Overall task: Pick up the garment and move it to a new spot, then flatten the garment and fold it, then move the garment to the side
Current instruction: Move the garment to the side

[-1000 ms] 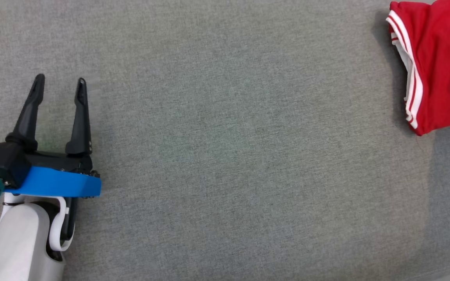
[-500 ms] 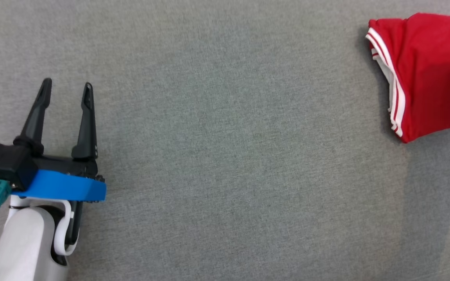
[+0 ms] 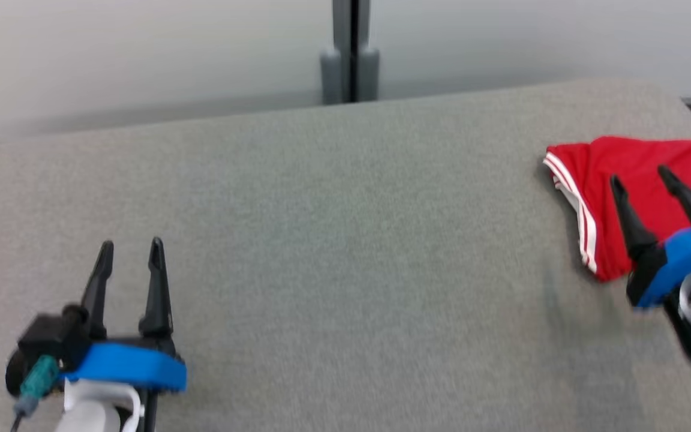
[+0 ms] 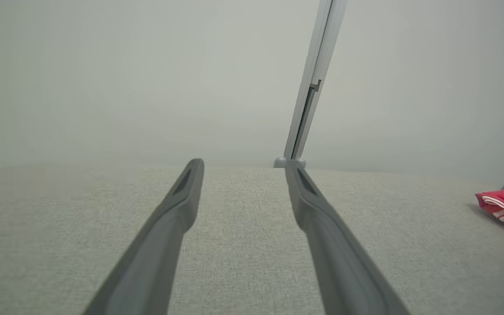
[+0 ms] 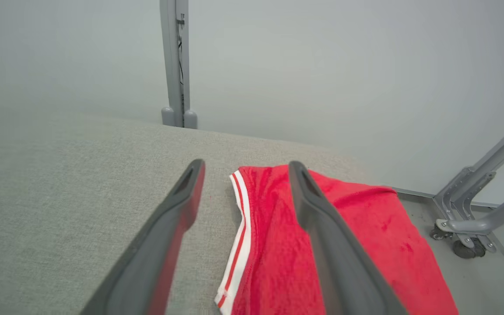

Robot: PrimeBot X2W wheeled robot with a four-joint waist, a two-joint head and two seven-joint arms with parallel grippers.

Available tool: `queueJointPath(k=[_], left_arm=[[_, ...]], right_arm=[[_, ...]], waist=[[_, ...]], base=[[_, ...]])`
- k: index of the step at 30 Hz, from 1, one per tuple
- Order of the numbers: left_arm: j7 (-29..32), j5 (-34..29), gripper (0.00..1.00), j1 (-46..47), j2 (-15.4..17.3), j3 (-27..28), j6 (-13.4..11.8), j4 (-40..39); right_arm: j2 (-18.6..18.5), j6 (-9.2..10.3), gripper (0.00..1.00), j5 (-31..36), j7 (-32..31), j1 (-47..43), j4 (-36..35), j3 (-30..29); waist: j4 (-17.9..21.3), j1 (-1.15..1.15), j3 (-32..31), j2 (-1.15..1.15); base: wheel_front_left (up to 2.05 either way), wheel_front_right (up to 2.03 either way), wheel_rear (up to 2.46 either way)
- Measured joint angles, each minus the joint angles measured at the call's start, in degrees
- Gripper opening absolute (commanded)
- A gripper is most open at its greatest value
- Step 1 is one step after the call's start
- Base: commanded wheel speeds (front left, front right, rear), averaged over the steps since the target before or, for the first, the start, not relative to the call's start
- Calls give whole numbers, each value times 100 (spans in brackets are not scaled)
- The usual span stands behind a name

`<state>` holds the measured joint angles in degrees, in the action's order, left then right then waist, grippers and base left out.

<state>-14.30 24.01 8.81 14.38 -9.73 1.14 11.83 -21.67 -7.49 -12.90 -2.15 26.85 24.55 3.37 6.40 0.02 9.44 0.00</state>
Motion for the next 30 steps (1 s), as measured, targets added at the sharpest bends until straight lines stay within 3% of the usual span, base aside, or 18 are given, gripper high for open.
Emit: queueJointPath(k=[7, 13, 22, 30], left_arm=[[-53, 67, 100, -394, -119, 96, 77, 292], [-68, 60, 100, -647, -168, 159, 102, 485], [-68, 12, 100, -762, -266, 312, 189, 554], [-69, -15, 100, -845, -335, 394, 246, 616]], right_arm=[[590, 0, 100, -111, 281, -1630, -1305, -455], [1121, 0, 100, 88, 308, -2448, -1992, -660], [1578, 1, 100, 334, 380, -2725, -2143, -690], [1600, 1, 100, 354, 447, -2717, -2023, -691]], waist=[[-298, 0, -585, 0], [-449, -1, -797, 0], [-466, -2, -893, 0], [-390, -2, -936, 0]], base=[[0, 0, 0], [0, 0, 0], [0, 0, 0], [0, 0, 0]])
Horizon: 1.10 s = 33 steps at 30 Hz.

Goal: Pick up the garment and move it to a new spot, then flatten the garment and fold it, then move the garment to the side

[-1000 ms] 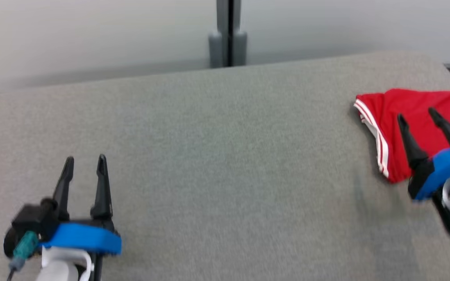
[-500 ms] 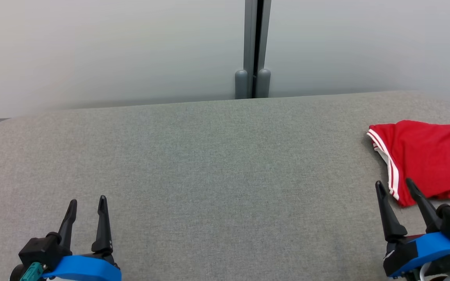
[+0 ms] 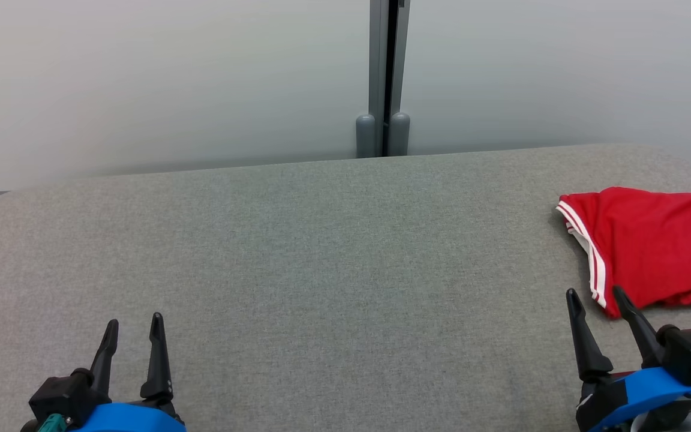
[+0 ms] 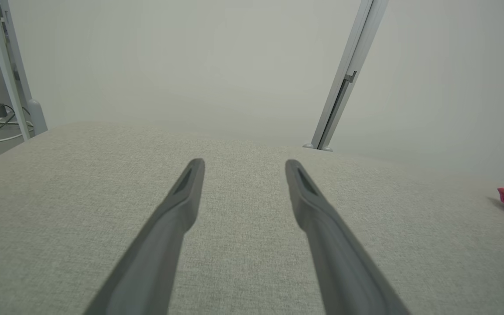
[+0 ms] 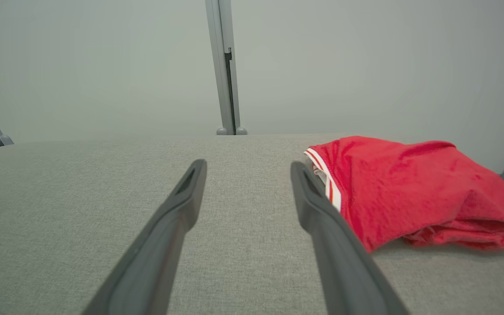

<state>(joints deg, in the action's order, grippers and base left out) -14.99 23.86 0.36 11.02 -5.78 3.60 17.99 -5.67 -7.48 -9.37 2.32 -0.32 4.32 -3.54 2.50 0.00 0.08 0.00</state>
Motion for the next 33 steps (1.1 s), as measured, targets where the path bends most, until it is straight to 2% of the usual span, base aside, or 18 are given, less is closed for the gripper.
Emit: queueJointPath(k=[23, 24, 29, 33], left_arm=[[0, 22, 100, -1, 9, 65, 147, 216], [2, 27, 0, -4, 3, 62, 147, 231], [40, 38, 0, -143, -116, 38, 147, 445], [171, 376, 0, -154, -179, 94, 148, 455]], right_arm=[[0, 0, 100, -243, 188, 9, 412, 118], [2, 0, 0, -250, 188, 6, 427, 130], [30, 0, 0, -278, 144, -35, 689, 138], [44, 0, 0, -656, 77, -34, 754, 111]], waist=[[-59, -1, -15, 0], [-59, -1, -14, 0], [-60, -1, -13, 0], [-65, -1, -13, 0]], base=[[0, 0, 0], [0, 0, 0], [0, 0, 0], [0, 0, 0]])
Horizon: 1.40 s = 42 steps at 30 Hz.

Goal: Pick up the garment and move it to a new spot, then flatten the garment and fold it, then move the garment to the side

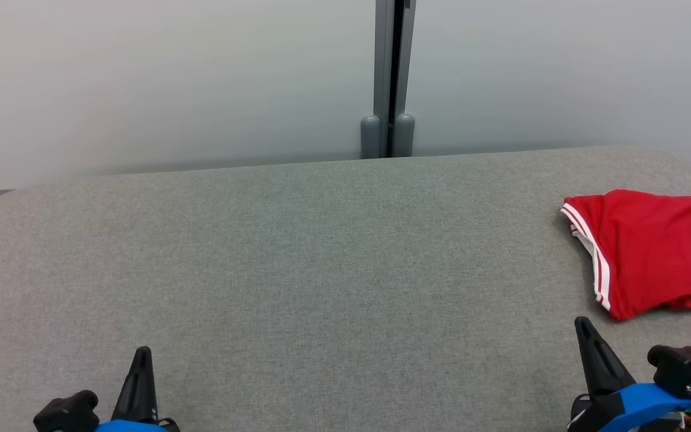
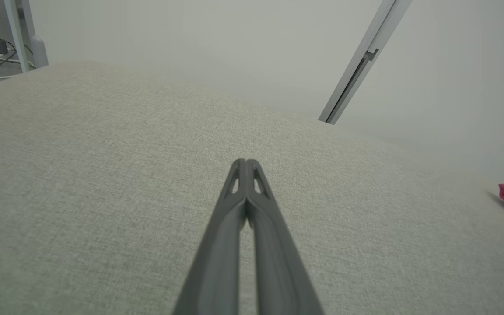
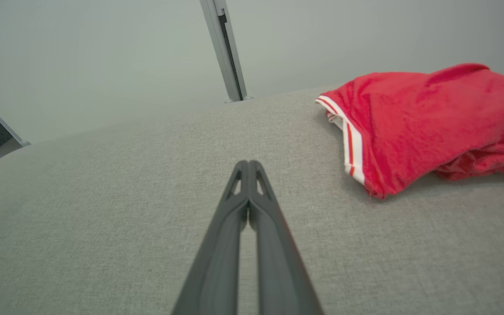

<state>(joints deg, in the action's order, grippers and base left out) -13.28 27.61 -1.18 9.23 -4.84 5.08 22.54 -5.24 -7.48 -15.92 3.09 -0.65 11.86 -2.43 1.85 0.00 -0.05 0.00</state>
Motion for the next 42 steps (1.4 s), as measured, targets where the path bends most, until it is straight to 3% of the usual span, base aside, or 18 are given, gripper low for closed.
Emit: queueJointPath(k=[18, 42], left_arm=[[471, 1590, 0, 110, -143, 255, 53, -200], [966, 3167, 0, 285, -299, 557, 101, -408]], right_arm=[[62, 0, 0, -1879, -215, 48, 25, -86], [116, 1, 0, -3732, -455, 256, 83, -182]], waist=[[-30, 0, 3, 0], [-66, 0, 8, 0]], base=[[0, 0, 0], [0, 0, 0]])
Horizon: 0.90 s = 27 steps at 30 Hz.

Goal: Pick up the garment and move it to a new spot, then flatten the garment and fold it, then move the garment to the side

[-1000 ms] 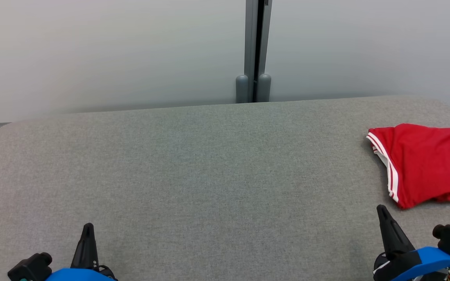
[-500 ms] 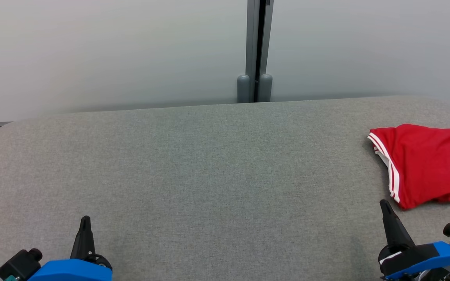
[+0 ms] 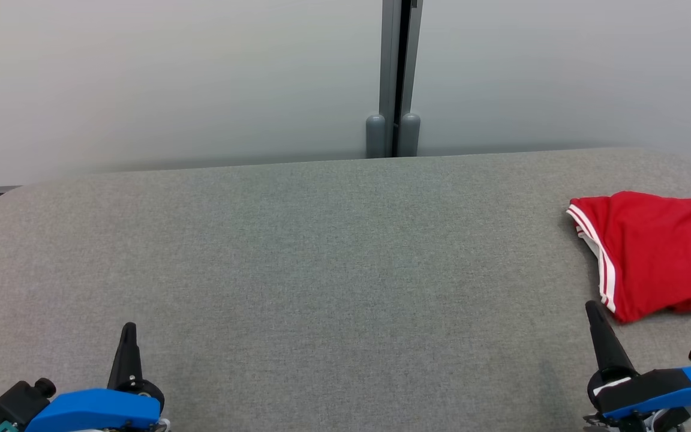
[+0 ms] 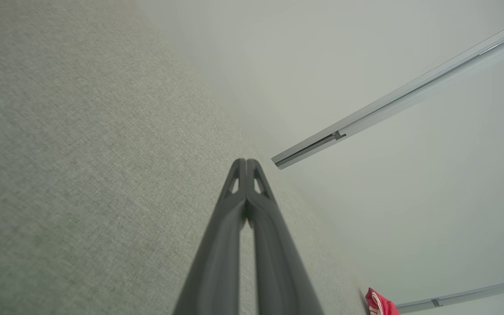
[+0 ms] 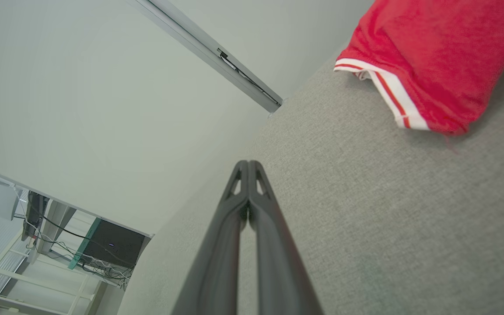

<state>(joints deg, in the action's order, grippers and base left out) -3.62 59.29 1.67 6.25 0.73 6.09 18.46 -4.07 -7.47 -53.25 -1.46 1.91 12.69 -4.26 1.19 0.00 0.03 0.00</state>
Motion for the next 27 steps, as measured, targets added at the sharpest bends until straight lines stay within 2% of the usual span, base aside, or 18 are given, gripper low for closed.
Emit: queueJointPath(k=[27], left_arm=[[413, 1382, 0, 195, -136, 233, 48, -182]], right_arm=[[42, 0, 0, -1639, -207, 154, 60, -99]], waist=[[-41, 0, 5, 0]], base=[[0, 0, 0]])
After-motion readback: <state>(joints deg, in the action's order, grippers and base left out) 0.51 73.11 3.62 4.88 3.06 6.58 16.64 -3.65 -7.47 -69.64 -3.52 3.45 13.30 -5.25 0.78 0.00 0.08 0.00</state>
